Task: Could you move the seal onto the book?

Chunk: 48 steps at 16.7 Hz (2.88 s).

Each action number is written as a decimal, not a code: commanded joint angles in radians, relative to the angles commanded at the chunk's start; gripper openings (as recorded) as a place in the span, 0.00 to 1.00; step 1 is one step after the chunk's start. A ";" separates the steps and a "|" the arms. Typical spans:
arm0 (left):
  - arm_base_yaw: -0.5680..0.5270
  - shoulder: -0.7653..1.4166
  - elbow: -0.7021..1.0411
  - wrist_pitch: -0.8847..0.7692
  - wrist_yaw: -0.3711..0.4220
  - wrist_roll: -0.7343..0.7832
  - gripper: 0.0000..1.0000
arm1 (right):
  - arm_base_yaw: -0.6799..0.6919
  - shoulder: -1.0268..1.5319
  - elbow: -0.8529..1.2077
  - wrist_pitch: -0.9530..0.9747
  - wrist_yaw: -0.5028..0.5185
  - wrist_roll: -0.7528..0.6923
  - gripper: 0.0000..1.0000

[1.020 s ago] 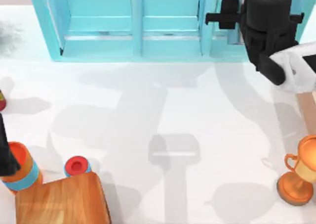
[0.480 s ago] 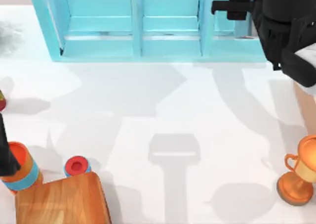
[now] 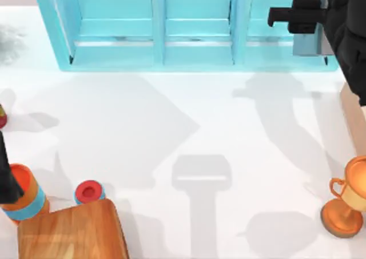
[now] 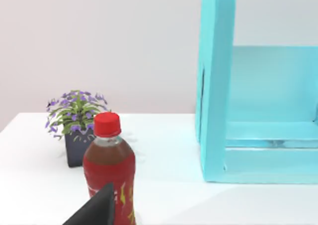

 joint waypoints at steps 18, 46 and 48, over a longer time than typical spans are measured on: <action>0.000 0.000 0.000 0.000 0.000 0.000 1.00 | 0.132 0.163 -0.066 0.135 0.120 -0.466 0.00; 0.000 0.000 0.000 0.000 0.000 0.000 1.00 | 0.313 0.464 -0.199 0.489 0.239 -1.399 0.00; 0.000 0.000 0.000 0.000 0.000 0.000 1.00 | 0.313 0.496 -0.210 0.522 0.240 -1.400 0.00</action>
